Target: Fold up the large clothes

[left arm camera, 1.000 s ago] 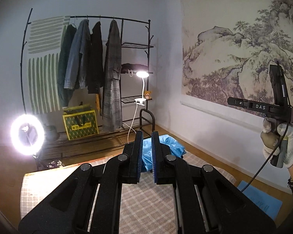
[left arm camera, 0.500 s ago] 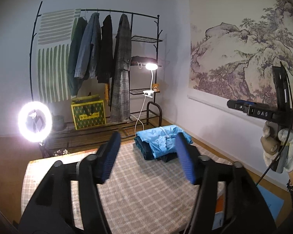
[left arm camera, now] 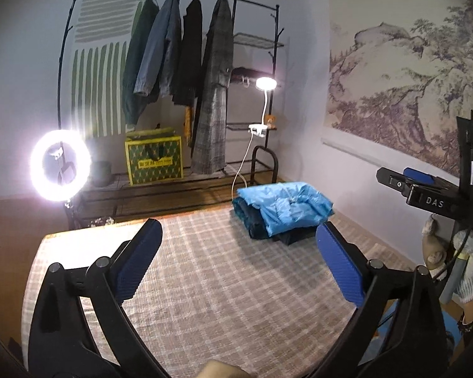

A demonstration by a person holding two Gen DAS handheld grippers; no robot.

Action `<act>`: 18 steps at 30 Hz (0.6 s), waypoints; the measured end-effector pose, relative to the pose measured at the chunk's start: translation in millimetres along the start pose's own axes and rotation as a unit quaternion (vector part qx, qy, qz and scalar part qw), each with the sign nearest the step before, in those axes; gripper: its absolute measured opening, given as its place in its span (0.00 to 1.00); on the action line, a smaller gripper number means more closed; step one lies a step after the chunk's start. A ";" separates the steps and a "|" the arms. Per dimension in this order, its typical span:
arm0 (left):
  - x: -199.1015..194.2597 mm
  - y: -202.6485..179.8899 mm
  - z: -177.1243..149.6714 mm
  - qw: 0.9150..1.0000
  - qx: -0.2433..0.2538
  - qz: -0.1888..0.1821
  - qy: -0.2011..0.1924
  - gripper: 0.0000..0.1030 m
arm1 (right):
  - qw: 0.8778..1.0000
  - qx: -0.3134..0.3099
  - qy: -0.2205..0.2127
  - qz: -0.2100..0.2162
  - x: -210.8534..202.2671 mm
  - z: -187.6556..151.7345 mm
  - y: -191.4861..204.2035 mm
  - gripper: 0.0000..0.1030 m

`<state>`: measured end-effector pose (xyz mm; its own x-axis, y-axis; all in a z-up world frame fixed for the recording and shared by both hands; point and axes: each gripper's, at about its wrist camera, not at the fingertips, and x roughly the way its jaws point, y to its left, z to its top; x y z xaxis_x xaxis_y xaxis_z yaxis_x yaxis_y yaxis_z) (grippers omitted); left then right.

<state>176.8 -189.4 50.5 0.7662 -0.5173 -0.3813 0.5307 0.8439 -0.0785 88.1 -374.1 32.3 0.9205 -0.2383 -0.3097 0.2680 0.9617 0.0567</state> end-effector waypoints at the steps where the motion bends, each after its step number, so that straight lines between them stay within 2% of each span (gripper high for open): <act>1: 5.5 1.9 -3.4 1.000 0.000 0.001 0.004 0.97 | 1.000 -0.003 0.002 -0.001 2.8 -3.3 1.9 1.00; 5: 22.9 5.9 -15.2 1.000 -0.002 0.009 0.011 0.99 | 1.000 -0.020 0.002 -0.009 18.8 -19.6 11.0 1.00; 11: 41.1 17.7 -30.3 0.999 -0.013 0.027 0.011 1.00 | 1.000 0.000 0.014 -0.015 47.6 -42.1 8.2 1.00; 18: 75.0 29.1 -48.4 0.997 -0.014 0.044 0.057 1.00 | 0.999 0.011 0.033 -0.028 85.1 -72.0 2.2 1.00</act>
<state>232.1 -196.7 -25.0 0.7620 -0.4233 -0.4900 0.4521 0.8896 -0.0655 146.5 -382.6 -62.3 0.8829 -0.2817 -0.3757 0.3261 0.9435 0.0589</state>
